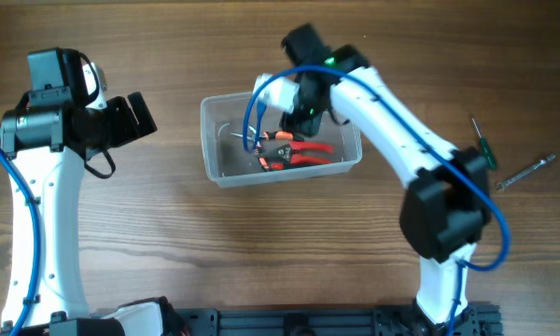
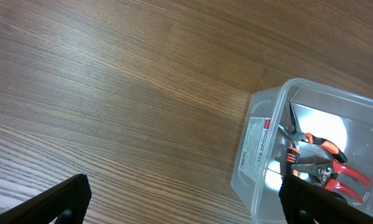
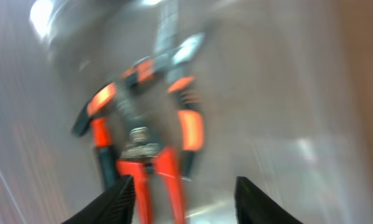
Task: Pack container
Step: 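Place the red screwdriver into the container with the right gripper, then grasp the green-handled screwdriver with the right gripper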
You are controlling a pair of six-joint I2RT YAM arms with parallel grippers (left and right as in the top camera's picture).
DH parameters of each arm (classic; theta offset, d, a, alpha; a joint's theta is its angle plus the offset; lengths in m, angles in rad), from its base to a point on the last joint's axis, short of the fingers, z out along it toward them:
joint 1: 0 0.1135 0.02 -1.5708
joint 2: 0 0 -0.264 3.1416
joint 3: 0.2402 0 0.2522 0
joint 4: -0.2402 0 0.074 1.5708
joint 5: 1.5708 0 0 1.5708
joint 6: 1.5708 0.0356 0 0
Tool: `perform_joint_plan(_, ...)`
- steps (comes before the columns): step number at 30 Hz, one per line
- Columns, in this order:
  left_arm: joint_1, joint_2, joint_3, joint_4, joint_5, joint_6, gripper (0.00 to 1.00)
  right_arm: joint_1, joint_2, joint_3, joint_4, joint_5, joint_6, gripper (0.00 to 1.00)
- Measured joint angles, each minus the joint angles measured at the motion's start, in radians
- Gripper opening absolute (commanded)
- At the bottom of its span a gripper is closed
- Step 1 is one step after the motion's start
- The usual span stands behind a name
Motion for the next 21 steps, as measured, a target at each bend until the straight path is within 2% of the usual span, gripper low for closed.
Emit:
perform_joint_plan(2,0.000,0.000,0.000,0.000,0.000,0.000,1.00,-0.060,-0.077,0.079,0.001,0.061,0.157,0.99)
perform_joint_plan(4,0.000,0.000,0.000,0.000,0.000,0.000,1.00,-0.189,-0.209,0.132,0.000,0.122,0.321,1.00)
perform_joint_plan(7,0.000,0.000,0.000,0.000,0.000,0.000,1.00,-0.449,-0.335,0.158,-0.071,0.167,0.423,1.00)
perform_joint_plan(10,0.000,0.000,0.000,0.000,0.000,0.000,1.00,-0.708,-0.322,0.159,-0.184,0.191,0.383,1.00)
perform_joint_plan(14,0.000,0.000,0.000,0.000,0.000,0.000,1.00,-0.905,-0.210,0.112,-0.229,0.177,0.251,0.99)
perform_joint_plan(18,0.000,0.000,0.000,0.000,0.000,0.000,1.00,-0.974,-0.088,0.029,-0.187,0.132,0.184,0.99)
perform_joint_plan(21,0.000,0.000,0.000,0.000,0.000,0.000,1.00,-0.969,0.003,-0.010,-0.164,0.111,0.151,0.95)
